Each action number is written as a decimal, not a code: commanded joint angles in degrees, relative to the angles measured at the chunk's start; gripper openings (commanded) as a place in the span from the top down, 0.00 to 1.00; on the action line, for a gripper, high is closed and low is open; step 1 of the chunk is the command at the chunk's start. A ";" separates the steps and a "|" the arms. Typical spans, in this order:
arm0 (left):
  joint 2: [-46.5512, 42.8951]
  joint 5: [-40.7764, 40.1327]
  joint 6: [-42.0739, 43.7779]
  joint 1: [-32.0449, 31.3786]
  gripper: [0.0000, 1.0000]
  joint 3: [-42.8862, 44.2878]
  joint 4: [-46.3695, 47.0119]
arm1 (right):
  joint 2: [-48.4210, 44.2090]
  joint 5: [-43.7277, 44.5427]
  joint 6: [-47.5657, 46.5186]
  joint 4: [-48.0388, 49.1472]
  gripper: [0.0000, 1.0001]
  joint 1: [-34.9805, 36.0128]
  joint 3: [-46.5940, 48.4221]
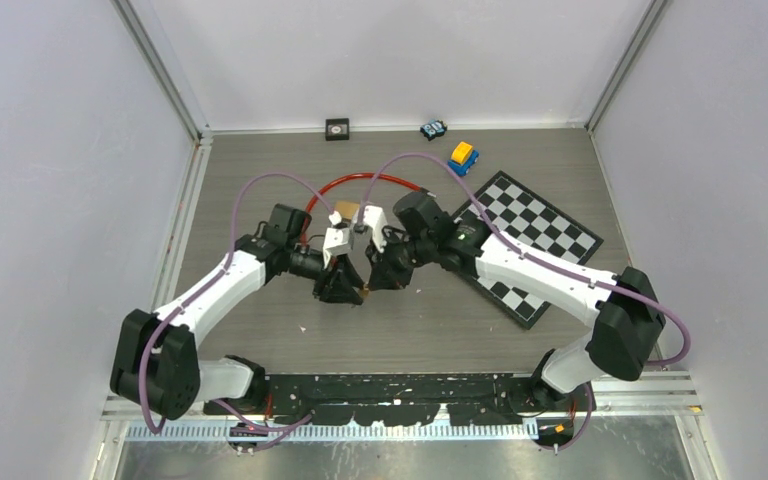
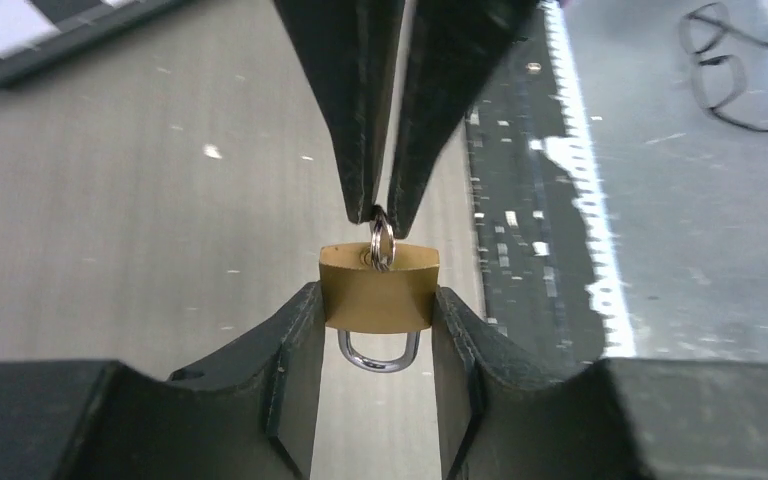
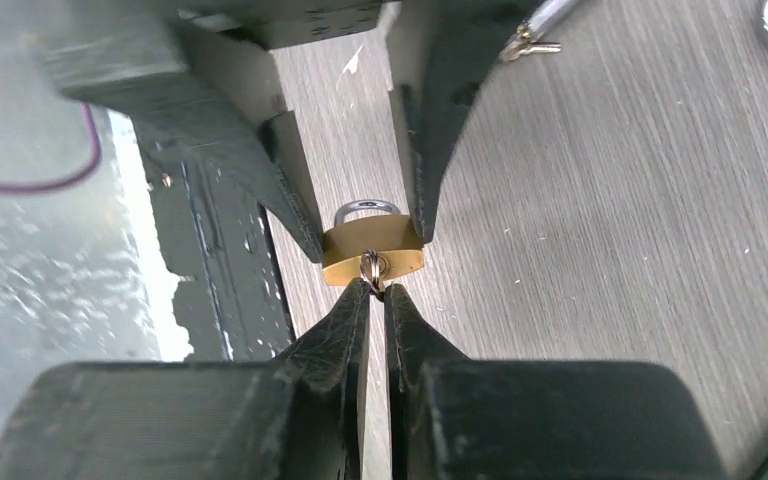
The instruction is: Unlock with the key
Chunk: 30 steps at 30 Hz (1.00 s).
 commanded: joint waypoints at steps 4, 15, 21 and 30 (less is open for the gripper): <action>-2.93 -2.76 2.46 1.60 1.00 -0.22 11.27 | -2.51 -6.04 10.97 8.88 0.99 -3.60 -2.33; -4.43 -9.36 0.17 1.61 1.00 -0.29 14.99 | -3.15 -3.46 13.27 9.51 0.67 -6.52 -2.96; -5.68 -14.03 0.25 0.99 1.00 -0.59 16.98 | -2.29 -4.92 20.51 12.05 0.41 -12.07 -2.63; -5.96 -21.41 0.17 -3.08 1.00 0.38 17.72 | 4.71 -7.84 26.23 12.63 0.39 -13.42 1.16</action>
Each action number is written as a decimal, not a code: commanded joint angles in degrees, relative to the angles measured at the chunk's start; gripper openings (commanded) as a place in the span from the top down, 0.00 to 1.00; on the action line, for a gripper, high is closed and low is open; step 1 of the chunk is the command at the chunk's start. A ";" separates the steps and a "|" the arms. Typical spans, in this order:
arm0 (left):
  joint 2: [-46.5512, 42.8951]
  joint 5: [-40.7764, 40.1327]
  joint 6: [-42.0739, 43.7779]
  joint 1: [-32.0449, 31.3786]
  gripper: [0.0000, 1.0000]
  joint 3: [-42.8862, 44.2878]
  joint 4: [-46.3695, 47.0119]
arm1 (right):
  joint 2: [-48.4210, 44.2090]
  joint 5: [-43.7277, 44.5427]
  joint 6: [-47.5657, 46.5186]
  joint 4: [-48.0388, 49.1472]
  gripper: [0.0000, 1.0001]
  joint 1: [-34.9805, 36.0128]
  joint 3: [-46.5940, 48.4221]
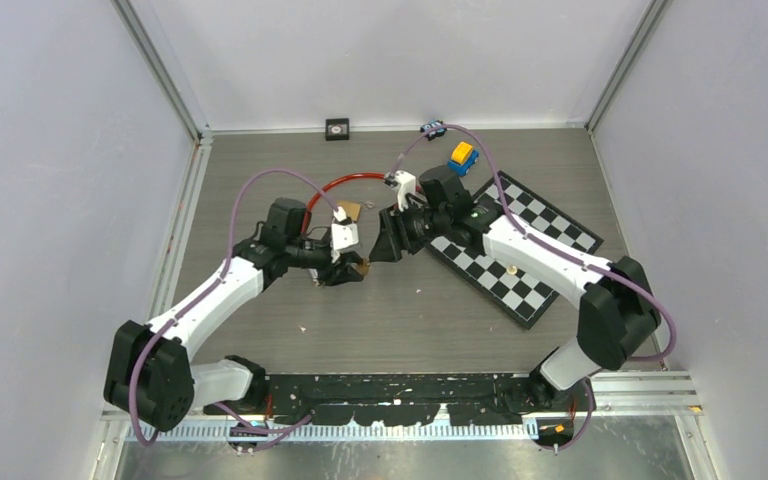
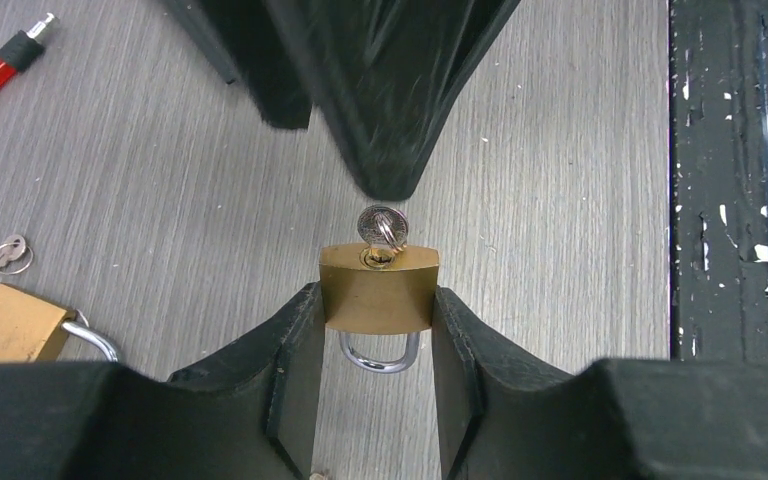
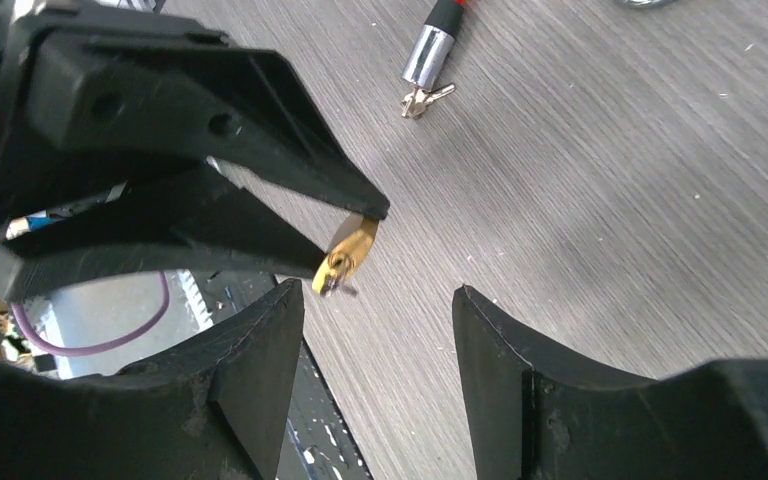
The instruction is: Unlock with the key
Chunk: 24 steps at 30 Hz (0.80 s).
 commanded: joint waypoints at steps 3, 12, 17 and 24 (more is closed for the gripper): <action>-1.96 -5.41 0.19 -2.76 1.00 1.20 3.98 | 5.16 -3.82 4.84 2.27 0.39 0.15 4.32; -1.73 -9.71 -0.04 -4.98 1.00 1.28 4.78 | 10.41 -6.13 6.75 3.03 0.43 0.11 5.13; -1.36 -13.68 -0.08 -6.52 1.00 1.45 5.64 | 13.18 -8.44 8.31 3.82 0.47 0.11 5.76; -0.89 -18.43 0.59 -8.45 1.00 1.58 6.11 | 17.14 -11.04 10.69 5.63 0.57 0.19 6.52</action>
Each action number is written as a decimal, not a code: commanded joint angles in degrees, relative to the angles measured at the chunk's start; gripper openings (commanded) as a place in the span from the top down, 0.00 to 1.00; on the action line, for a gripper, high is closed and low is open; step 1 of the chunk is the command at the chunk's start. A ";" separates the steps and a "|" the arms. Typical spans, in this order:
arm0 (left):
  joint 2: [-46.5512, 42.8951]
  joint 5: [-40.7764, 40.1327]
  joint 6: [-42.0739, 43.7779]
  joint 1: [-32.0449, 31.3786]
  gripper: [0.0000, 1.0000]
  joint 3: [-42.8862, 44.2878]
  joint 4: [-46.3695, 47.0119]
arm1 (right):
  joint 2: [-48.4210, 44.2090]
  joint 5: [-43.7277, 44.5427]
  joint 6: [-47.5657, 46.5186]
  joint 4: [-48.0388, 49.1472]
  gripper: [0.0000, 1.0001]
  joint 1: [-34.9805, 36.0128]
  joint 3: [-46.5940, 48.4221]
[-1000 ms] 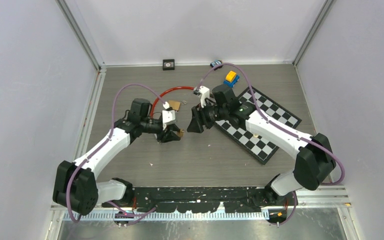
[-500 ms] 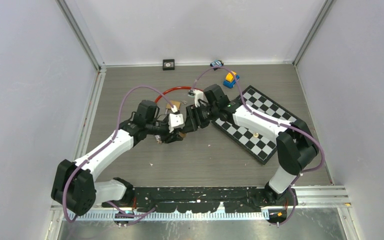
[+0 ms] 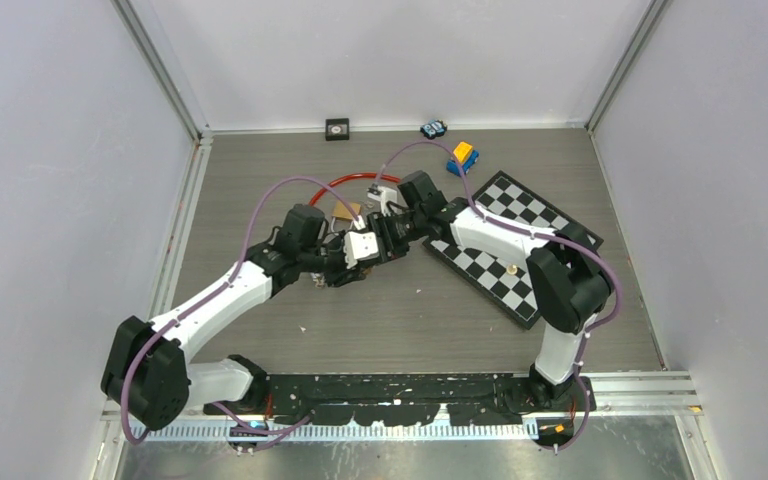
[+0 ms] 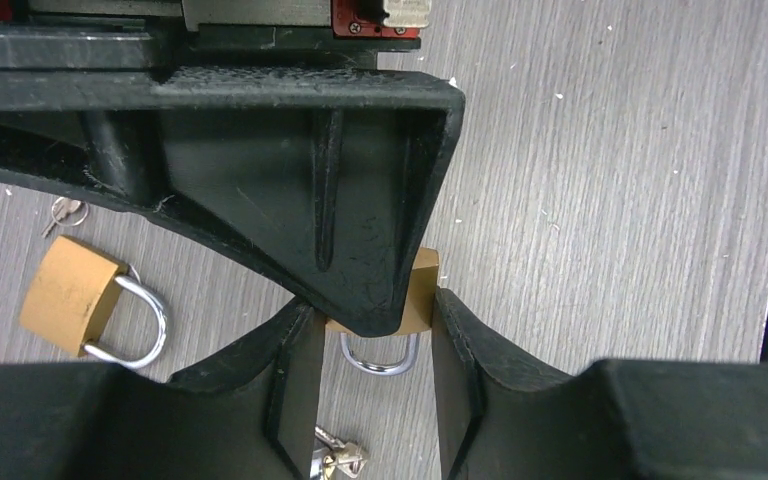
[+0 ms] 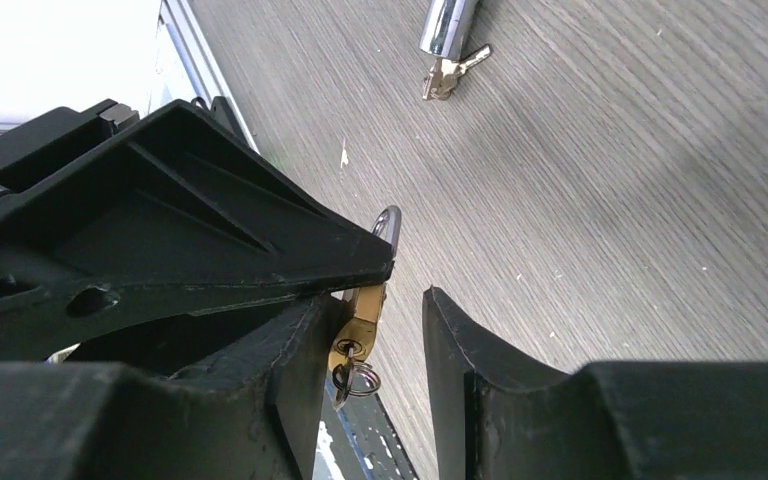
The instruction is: Unlock with the key
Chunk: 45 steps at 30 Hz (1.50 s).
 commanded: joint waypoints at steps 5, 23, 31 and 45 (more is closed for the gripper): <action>-0.81 -4.69 0.67 -1.03 1.00 1.32 5.52 | 1.98 -3.16 2.00 3.16 0.70 0.19 2.07; -2.00 -4.01 2.88 -0.95 0.65 1.19 3.66 | -2.75 -6.31 -5.82 0.08 0.99 -3.10 3.05; -5.36 0.63 4.87 -0.54 0.27 1.65 -4.37 | -4.95 -4.53 -9.98 -3.22 0.99 -6.45 3.65; -2.76 16.57 -2.77 8.65 0.18 9.07 -9.58 | -14.47 -10.52 -19.20 -4.85 0.99 -8.46 0.08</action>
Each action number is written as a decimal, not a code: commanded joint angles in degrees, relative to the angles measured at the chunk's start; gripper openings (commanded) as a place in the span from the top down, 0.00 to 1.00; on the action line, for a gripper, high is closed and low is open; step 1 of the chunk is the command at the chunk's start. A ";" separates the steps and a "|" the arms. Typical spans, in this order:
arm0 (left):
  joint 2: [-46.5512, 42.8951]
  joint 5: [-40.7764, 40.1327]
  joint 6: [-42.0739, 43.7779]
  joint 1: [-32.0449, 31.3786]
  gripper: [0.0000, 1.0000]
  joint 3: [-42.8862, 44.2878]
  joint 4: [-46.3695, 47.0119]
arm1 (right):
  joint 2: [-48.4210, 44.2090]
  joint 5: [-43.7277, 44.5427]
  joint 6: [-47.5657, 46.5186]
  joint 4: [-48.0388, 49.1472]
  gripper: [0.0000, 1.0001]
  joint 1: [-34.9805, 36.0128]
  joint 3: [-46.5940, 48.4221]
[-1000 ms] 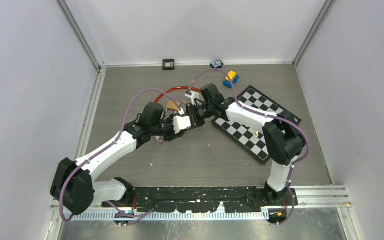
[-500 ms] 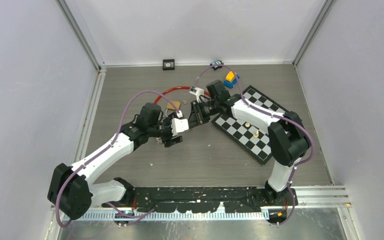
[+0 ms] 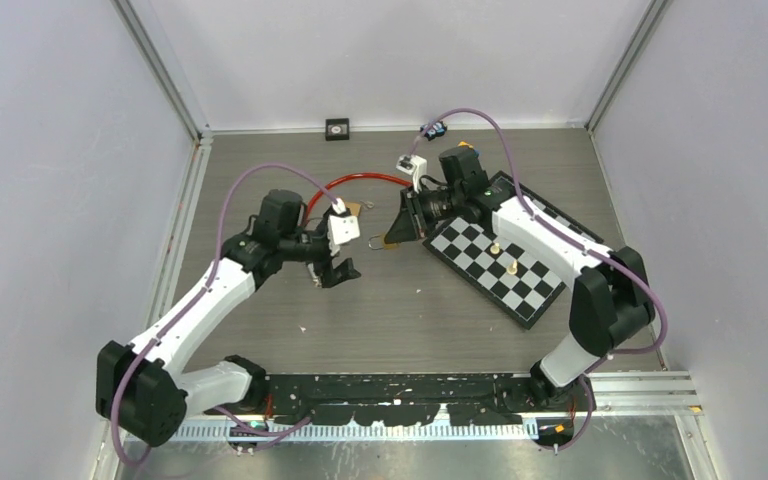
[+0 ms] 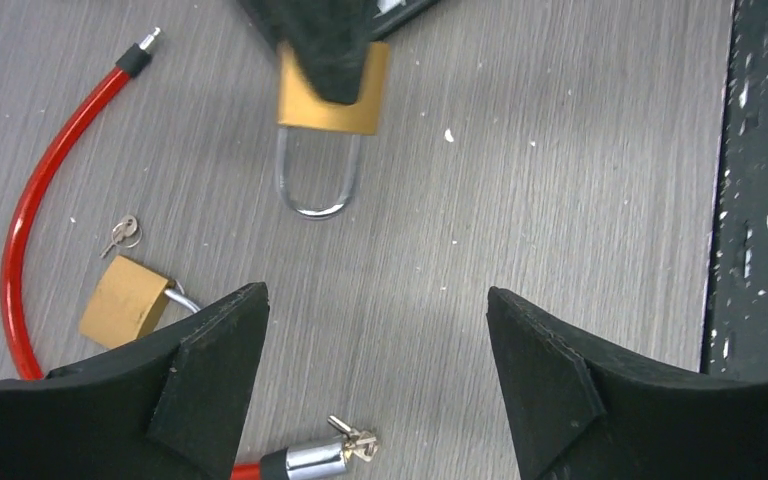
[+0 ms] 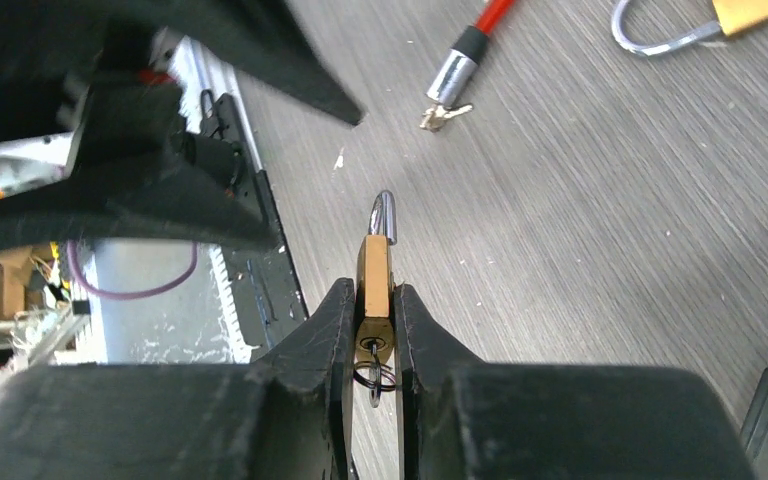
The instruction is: Unlock with the key
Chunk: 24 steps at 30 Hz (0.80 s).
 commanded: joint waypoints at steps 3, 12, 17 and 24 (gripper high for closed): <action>5.28 17.61 -8.61 8.25 0.22 5.95 0.31 | -5.28 -8.48 -5.00 1.56 0.99 -0.18 -1.64; 15.70 28.20 -19.32 8.50 0.32 9.78 7.44 | -5.17 -12.80 -3.31 3.77 0.99 -0.11 -2.21; 18.37 31.16 -19.74 6.93 0.52 10.92 7.46 | -5.10 -12.03 -1.96 5.14 0.99 -0.16 -2.69; 18.28 31.54 -18.67 4.47 0.59 10.01 7.57 | -4.64 -10.79 -0.94 6.02 0.99 -0.18 -3.04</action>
